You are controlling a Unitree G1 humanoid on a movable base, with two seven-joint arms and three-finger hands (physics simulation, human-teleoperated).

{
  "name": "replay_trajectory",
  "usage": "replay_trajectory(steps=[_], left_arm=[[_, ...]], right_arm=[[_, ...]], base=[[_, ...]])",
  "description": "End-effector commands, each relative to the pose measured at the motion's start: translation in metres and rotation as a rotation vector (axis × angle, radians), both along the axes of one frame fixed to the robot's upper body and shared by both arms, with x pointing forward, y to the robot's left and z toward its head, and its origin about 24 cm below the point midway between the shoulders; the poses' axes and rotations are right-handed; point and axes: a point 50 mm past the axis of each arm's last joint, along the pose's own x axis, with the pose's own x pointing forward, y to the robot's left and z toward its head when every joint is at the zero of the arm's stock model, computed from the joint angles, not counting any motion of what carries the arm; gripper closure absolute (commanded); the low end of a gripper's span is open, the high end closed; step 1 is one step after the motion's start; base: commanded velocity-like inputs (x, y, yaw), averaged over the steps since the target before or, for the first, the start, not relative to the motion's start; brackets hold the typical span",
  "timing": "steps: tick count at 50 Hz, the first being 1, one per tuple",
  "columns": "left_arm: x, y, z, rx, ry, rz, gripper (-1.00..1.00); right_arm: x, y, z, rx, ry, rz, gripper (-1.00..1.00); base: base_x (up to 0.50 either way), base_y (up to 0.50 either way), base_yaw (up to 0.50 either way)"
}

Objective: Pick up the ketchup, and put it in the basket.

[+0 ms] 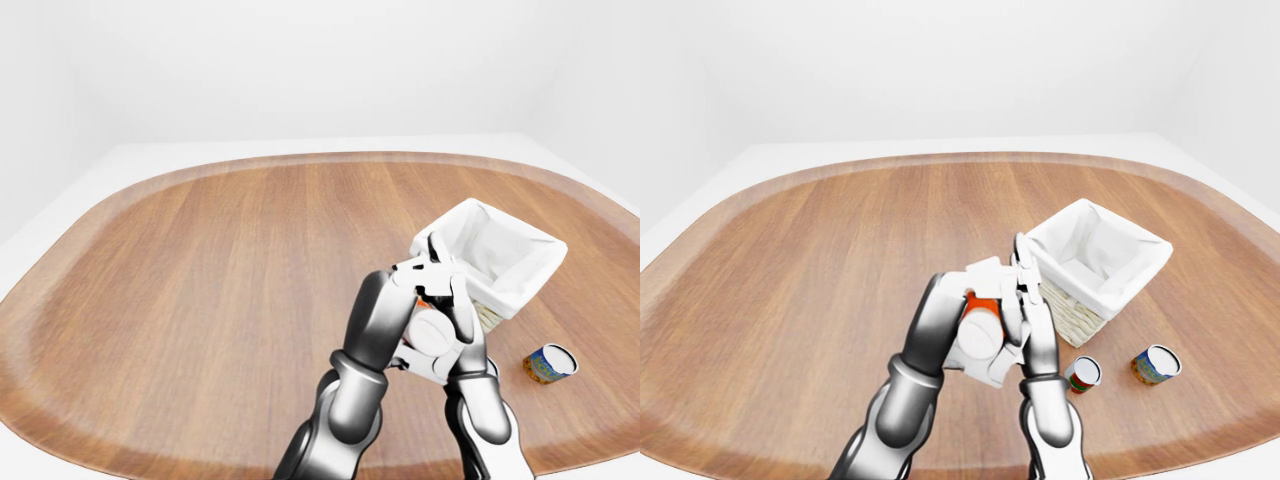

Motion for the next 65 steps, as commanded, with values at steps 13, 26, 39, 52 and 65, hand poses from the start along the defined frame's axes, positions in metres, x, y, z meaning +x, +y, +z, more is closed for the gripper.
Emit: replay_trajectory(steps=[13, 26, 39, 52, 65], left_arm=[[-0.016, -0.008, 0.015, -0.091, -0.034, -0.056, 1.00], [-0.011, -0.003, 0.016, -0.087, -0.045, -0.033, -1.00], [-0.009, 0.005, 0.015, -0.080, -0.046, -0.012, -1.00], [-0.009, 0.033, 0.019, -0.073, -0.084, 0.047, -1.00], [-0.011, 0.071, 0.018, -0.002, -0.124, 0.167, -1.00]], right_arm=[[-0.002, 0.000, -0.003, -0.007, -0.007, 0.015, 1.00], [0.000, -0.002, -0.003, -0.003, -0.005, -0.007, 1.00], [0.002, 0.000, -0.006, -0.011, 0.003, -0.007, 1.00], [0.002, -0.002, -0.006, -0.010, 0.003, -0.012, 1.00], [0.001, -0.002, -0.006, -0.012, 0.001, -0.016, 1.00]], base=[[0.00, 0.00, 0.00], [0.00, 0.00, 0.00], [0.00, 0.00, 0.00], [0.00, 0.00, 0.00], [0.00, 0.00, 0.00]])
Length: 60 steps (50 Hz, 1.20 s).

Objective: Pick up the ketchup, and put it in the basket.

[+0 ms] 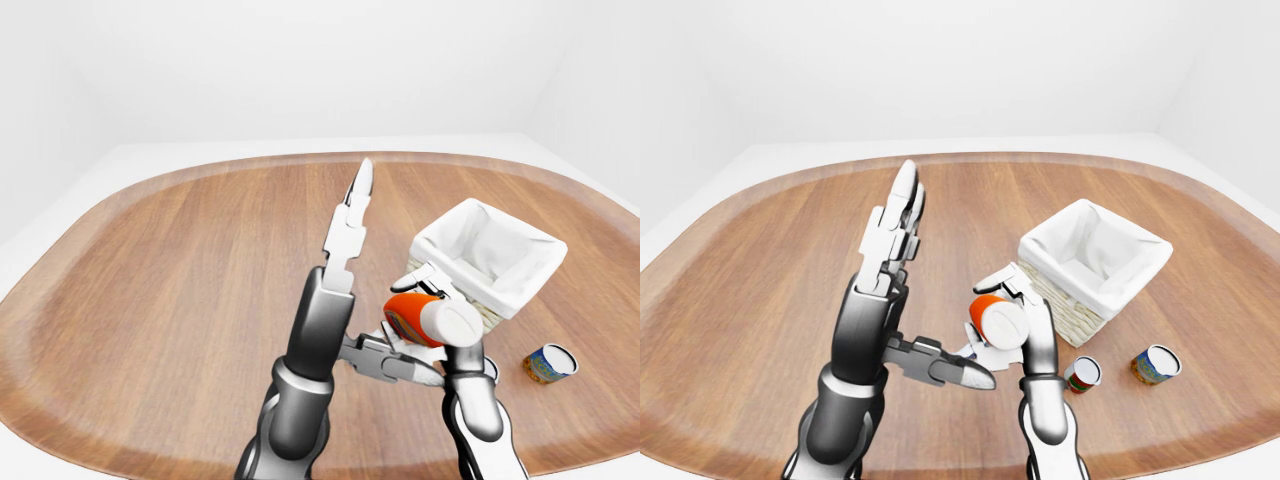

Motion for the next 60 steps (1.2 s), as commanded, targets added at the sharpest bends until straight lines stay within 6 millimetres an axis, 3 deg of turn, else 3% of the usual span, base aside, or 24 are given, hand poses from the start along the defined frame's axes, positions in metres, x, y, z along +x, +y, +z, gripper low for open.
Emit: replay_trajectory(steps=[1, 2, 7, 9, 11, 24, 32, 44, 60], left_arm=[[-0.001, 0.023, -0.002, 0.044, -0.010, 0.070, -1.00], [0.007, 0.036, -0.008, 0.059, 0.021, 0.120, -1.00], [0.013, 0.042, -0.015, 0.071, 0.054, 0.157, -1.00], [0.024, 0.063, -0.019, 0.017, 0.103, 0.212, -1.00], [0.026, 0.071, -0.023, 0.015, 0.123, 0.231, -1.00], [0.051, 0.121, -0.074, -0.015, 0.378, 0.393, -1.00], [0.061, 0.136, -0.115, -0.016, 0.506, 0.440, -1.00], [0.066, 0.144, -0.145, -0.023, 0.584, 0.464, -1.00], [0.070, 0.144, -0.150, -0.020, 0.606, 0.466, -1.00]], right_arm=[[-0.002, 0.000, 0.001, 0.063, 0.015, 0.060, 1.00], [-0.001, 0.001, 0.001, 0.061, 0.017, 0.062, 1.00], [-0.001, 0.001, 0.002, 0.061, 0.015, 0.062, 1.00], [-0.001, 0.001, 0.002, 0.060, 0.015, 0.063, 1.00], [-0.001, 0.001, 0.002, 0.059, 0.015, 0.061, 1.00], [-0.001, -0.003, 0.004, 0.057, 0.007, 0.046, 1.00], [-0.001, -0.002, 0.003, 0.053, 0.009, 0.048, 1.00], [-0.001, -0.004, 0.003, 0.052, 0.009, 0.048, 1.00], [0.000, -0.002, 0.002, 0.045, 0.010, 0.050, 1.00]], base=[[0.00, 0.00, 0.00], [0.00, 0.00, 0.00], [0.00, 0.00, 0.00], [0.00, 0.00, 0.00], [0.00, 0.00, 0.00], [0.00, 0.00, 0.00], [0.00, 0.00, 0.00], [0.00, 0.00, 0.00], [0.00, 0.00, 0.00]])
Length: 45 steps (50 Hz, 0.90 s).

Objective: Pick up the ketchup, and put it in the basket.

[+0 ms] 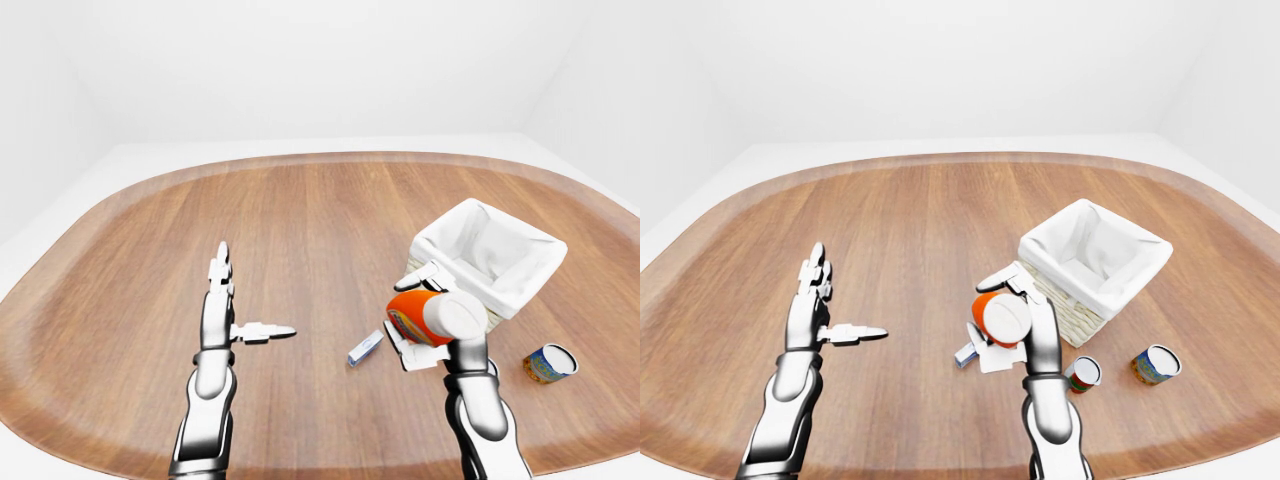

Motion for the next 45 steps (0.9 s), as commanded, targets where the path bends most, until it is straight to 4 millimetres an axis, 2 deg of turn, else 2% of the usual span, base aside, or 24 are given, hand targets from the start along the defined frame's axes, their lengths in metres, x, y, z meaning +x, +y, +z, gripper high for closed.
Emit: replay_trajectory(steps=[1, 23, 28, 36, 45], left_arm=[[0.004, 0.004, -0.013, -0.008, 0.056, 0.016, -1.00], [0.003, 0.003, -0.013, -0.006, 0.056, 0.005, -1.00], [0.003, 0.003, -0.013, -0.006, 0.055, 0.004, -1.00], [0.003, 0.002, -0.013, -0.004, 0.057, 0.001, -1.00], [0.002, 0.002, -0.012, -0.004, 0.055, -0.001, -1.00]], right_arm=[[-0.001, 0.001, 0.000, 0.024, 0.012, 0.040, 1.00], [0.000, 0.003, 0.002, 0.026, 0.030, 0.055, 1.00], [0.000, -0.003, 0.002, 0.013, 0.040, 0.029, 1.00], [-0.002, -0.012, 0.021, -0.037, -0.030, -0.005, 1.00], [-0.009, -0.022, 0.054, -0.160, -0.172, -0.043, 1.00]], base=[[0.00, 0.00, 0.00], [0.00, 0.00, 0.00], [0.00, 0.00, 0.00], [0.00, 0.00, 0.00], [0.00, 0.00, 0.00]])
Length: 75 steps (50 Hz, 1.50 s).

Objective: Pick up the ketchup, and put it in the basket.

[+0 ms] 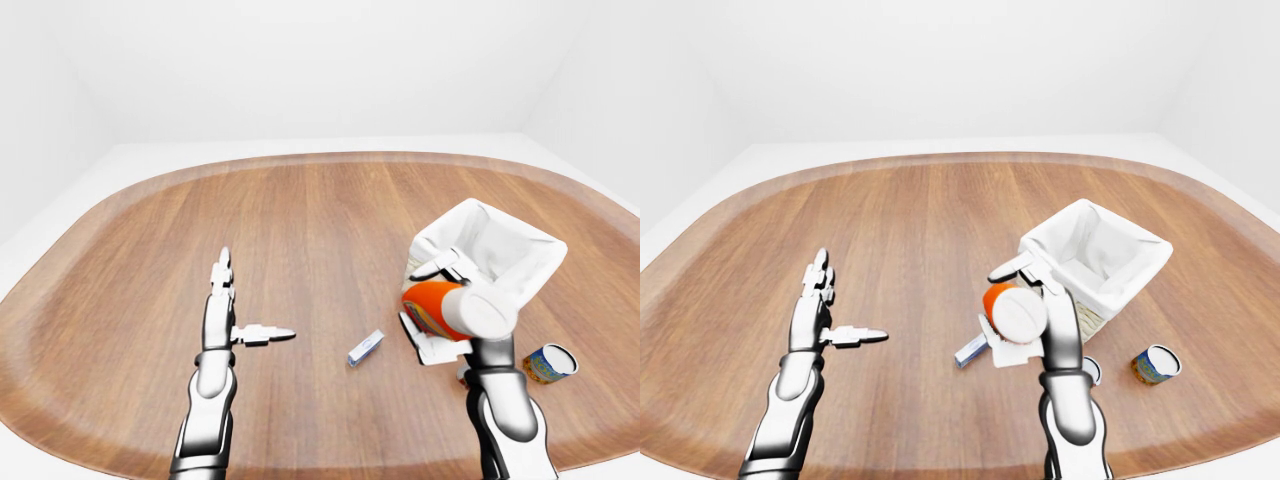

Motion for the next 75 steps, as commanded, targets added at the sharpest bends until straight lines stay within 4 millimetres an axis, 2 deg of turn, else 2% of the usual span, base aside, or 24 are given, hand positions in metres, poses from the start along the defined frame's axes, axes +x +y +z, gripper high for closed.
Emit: replay_trajectory(steps=[1, 15, 24, 38, 43, 51, 64, 75], left_arm=[[0.000, -0.001, 0.000, 0.001, -0.001, -0.004, -1.00], [-0.001, 0.000, 0.001, 0.000, -0.006, -0.006, -1.00], [-0.001, 0.000, 0.001, 0.000, -0.003, -0.008, -1.00], [0.000, -0.001, 0.000, 0.000, 0.000, -0.009, -1.00], [0.000, 0.000, 0.001, -0.002, -0.002, -0.008, -1.00], [0.001, 0.001, -0.001, -0.001, 0.007, -0.003, -1.00], [0.002, 0.001, -0.001, -0.001, 0.004, -0.002, -1.00], [0.003, 0.001, -0.001, 0.001, 0.006, 0.001, -1.00]], right_arm=[[-0.007, -0.010, 0.033, -0.124, -0.141, -0.043, 1.00], [-0.012, -0.015, 0.061, -0.267, -0.253, -0.072, 1.00], [-0.001, -0.028, 0.069, -0.400, -0.263, -0.121, 1.00], [0.028, -0.060, 0.065, -0.544, -0.164, -0.213, 1.00], [0.041, -0.074, 0.056, -0.548, -0.098, -0.244, 1.00], [0.052, -0.088, 0.047, -0.517, -0.050, -0.282, 1.00], [0.067, -0.103, 0.060, -0.581, -0.051, -0.320, 1.00], [0.070, -0.115, 0.058, -0.614, -0.012, -0.354, 1.00]], base=[[0.00, 0.00, 0.00], [0.00, 0.00, 0.00], [0.00, 0.00, 0.00], [0.00, 0.00, 0.00], [0.00, 0.00, 0.00], [0.00, 0.00, 0.00], [0.00, 0.00, 0.00], [0.00, 0.00, 0.00]])
